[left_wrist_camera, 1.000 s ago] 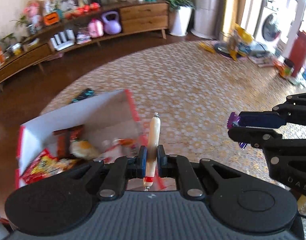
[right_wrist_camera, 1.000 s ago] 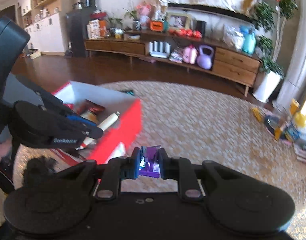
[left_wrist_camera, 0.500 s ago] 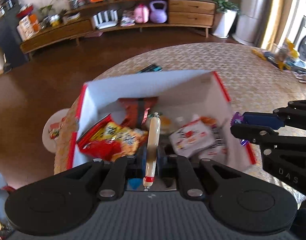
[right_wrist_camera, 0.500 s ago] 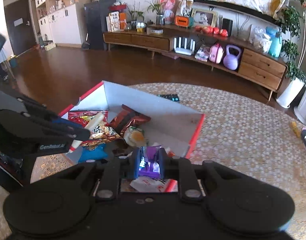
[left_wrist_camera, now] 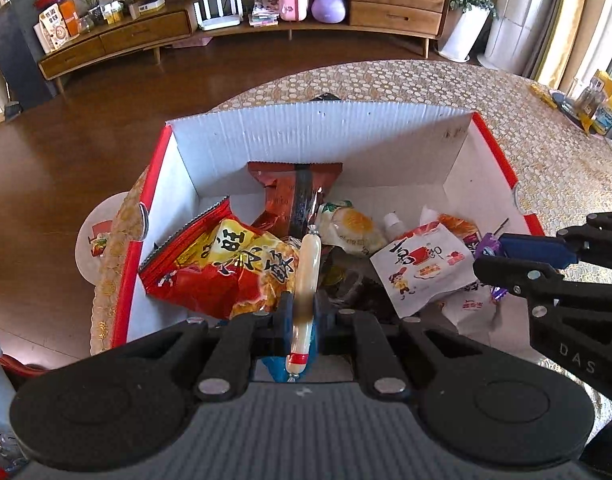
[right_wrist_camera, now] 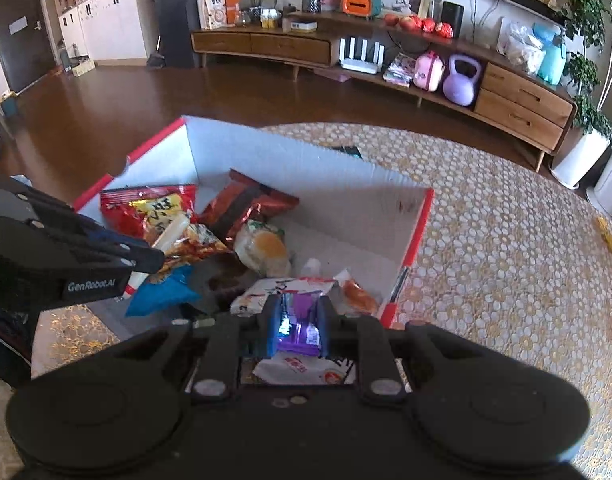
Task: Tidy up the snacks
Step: 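Carry the stick snack with the left gripper while the right gripper carries the purple candy over the box, then open the left gripper into the box while the right gripper releases the purple candy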
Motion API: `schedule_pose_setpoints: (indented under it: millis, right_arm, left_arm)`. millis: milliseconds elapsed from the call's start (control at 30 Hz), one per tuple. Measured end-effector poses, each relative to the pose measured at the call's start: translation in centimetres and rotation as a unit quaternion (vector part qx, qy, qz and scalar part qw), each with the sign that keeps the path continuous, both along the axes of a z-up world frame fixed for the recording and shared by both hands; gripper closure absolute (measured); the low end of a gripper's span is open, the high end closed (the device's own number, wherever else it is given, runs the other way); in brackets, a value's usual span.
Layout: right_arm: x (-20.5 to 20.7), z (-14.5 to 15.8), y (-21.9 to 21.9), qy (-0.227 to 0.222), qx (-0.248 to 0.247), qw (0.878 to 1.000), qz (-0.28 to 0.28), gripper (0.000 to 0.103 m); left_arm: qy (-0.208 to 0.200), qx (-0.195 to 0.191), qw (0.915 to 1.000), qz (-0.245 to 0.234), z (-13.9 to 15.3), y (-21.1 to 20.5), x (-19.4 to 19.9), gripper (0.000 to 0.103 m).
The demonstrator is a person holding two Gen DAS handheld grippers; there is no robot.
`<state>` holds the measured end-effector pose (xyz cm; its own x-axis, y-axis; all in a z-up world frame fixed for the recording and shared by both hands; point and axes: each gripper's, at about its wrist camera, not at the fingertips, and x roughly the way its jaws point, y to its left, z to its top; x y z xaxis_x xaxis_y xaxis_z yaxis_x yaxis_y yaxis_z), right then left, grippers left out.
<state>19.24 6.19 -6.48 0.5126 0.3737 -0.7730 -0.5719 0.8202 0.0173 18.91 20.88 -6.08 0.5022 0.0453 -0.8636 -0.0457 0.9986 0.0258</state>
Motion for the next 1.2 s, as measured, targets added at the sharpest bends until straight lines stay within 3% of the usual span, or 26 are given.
schedule_pose_setpoints:
  millis: [533,733,800,1033,1100,1200]
  right_arm:
    - [-0.2,-1.0,-0.2,0.015,-0.011,1.0,-0.006,0.08]
    - [-1.0,-0.6,-0.7,0.014,-0.009,1.0,-0.013,0.07]
    - [-1.4,-0.3,-1.0,0.012,-0.006,1.0,-0.016,0.062]
    - [-3.2,1.4,-1.9,-0.005,0.004,1.0,-0.016,0.054]
    - [-3.6,1.9,-2.2,-0.013,0.006,1.0,-0.02,0.046]
    - [-4.0,2.6,-2.8,-0.02,0.01,0.999,-0.024,0.046]
  left_arm:
    - [0.01,0.02,0.9997,-0.01,-1.9,-1.7,-0.3,0.093]
    - [0.0,0.026,0.9996,-0.015,-1.4,-2.5,-1.0,0.091]
    - [-0.006,0.024,0.9996,-0.016,-1.1,-2.7,-1.4,0.089]
    - [-0.03,0.027,0.999,-0.017,0.2,-3.4,-2.9,0.088]
    - [-0.038,0.031,0.9987,-0.016,0.6,-3.6,-3.4,0.088]
    - [-0.049,0.026,0.9984,-0.014,1.2,-3.7,-4.3,0.088]
